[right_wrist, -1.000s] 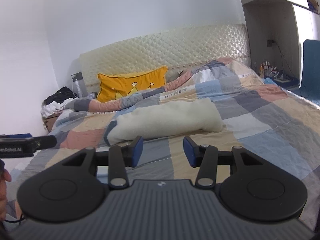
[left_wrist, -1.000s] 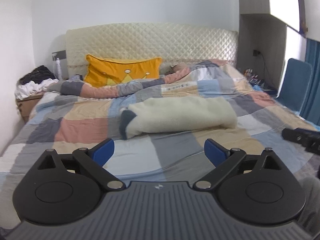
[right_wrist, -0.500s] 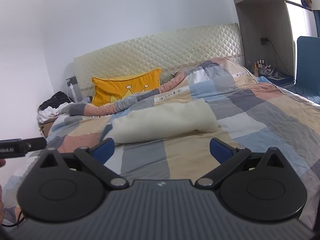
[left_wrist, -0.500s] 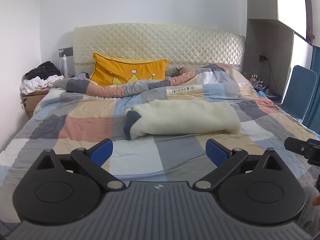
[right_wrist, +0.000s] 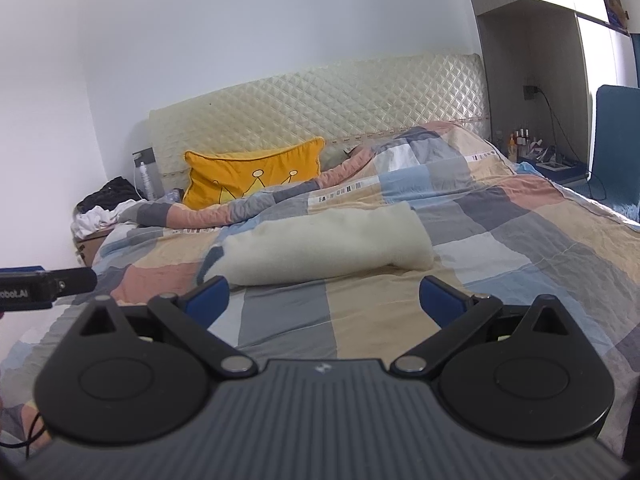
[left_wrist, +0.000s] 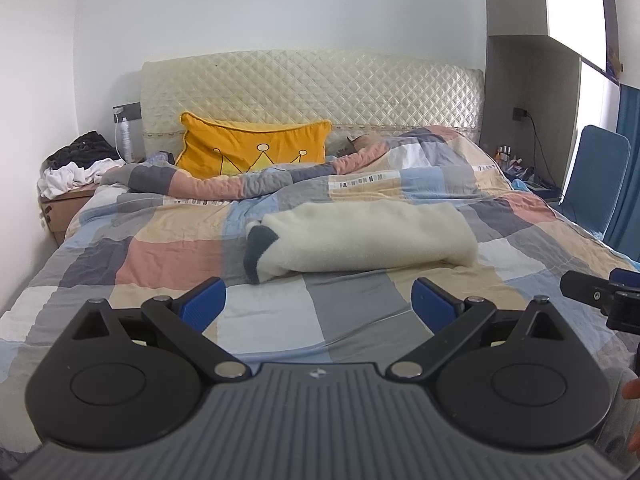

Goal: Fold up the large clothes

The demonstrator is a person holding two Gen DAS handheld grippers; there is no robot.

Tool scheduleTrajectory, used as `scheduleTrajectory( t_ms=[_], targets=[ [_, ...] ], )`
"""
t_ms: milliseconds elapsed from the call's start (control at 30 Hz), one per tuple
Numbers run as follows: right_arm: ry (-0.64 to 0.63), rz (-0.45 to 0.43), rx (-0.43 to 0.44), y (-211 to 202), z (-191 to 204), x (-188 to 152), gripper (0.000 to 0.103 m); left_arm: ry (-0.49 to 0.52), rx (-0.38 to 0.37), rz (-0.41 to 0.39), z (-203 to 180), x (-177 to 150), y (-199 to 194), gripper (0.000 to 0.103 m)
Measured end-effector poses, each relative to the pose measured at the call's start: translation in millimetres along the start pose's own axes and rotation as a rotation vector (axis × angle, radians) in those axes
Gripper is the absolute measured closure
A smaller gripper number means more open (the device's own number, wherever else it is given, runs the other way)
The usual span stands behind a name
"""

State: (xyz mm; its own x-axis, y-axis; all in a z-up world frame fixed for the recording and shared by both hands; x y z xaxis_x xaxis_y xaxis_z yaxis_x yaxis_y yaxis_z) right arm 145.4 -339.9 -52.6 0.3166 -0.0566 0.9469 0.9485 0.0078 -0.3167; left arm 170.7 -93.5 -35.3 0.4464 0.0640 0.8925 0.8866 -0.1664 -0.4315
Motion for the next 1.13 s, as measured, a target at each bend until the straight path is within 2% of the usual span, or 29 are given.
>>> scheduleTrajectory(
  t_ms=[1133],
  targets=[
    [0.007,0.003,-0.018,-8.5,-6.6,-2.8,0.0,0.004,-0.009,-0.006,-4.8,2.9,-2.5,0.0]
  ],
)
Point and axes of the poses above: each gripper's, at about its wrist camera, not at the fingertips, and y roughly the way its jaws point, z to its left, x to its top, the point moved 10 cm from there along y, roughly the way its jaws point, and after that the axes turned 9 degrees about -y, right-handed, at the moved point
